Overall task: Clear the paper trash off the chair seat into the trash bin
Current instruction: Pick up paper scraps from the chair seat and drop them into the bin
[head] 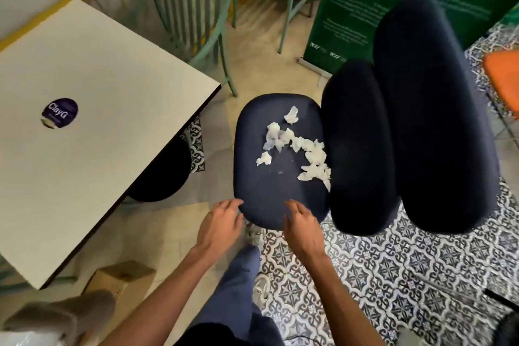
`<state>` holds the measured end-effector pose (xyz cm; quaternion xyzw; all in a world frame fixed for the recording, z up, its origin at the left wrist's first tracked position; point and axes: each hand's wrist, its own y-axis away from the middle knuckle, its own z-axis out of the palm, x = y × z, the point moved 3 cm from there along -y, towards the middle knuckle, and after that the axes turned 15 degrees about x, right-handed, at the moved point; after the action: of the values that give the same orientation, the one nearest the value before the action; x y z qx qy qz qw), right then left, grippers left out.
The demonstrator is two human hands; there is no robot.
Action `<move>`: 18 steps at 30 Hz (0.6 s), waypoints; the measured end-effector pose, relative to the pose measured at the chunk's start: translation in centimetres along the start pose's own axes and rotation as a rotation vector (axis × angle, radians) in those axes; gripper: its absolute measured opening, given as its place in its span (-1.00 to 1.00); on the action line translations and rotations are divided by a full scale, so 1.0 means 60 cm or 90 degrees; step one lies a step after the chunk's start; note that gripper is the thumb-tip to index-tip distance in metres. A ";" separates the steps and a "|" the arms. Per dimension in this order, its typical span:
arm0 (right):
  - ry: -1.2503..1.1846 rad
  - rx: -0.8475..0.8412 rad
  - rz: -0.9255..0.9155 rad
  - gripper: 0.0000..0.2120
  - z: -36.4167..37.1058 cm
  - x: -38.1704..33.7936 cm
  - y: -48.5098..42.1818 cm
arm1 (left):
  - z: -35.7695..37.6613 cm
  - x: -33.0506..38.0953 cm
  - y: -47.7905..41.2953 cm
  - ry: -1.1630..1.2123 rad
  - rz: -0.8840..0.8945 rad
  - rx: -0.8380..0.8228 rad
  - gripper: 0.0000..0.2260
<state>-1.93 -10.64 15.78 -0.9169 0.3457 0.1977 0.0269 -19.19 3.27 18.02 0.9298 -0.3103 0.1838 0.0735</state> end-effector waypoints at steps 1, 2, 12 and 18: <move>0.003 -0.007 0.015 -0.70 0.005 0.012 -0.018 | 0.012 0.006 -0.025 0.004 0.002 -0.012 -0.70; 0.009 -0.010 0.027 -0.74 0.010 0.023 -0.036 | 0.023 0.012 -0.051 0.005 0.006 -0.018 -0.70; 0.010 -0.060 0.124 -0.82 0.084 0.103 -0.258 | 0.169 0.038 -0.335 0.014 0.012 -0.080 -0.71; -0.073 -0.023 0.122 -0.80 0.162 0.115 -0.406 | 0.290 0.014 -0.496 0.078 -0.073 -0.092 -0.71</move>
<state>15.11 5.36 2.06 -0.8673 0.4259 0.2574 0.0112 4.58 22.17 1.66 0.9253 -0.2638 0.2133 0.1696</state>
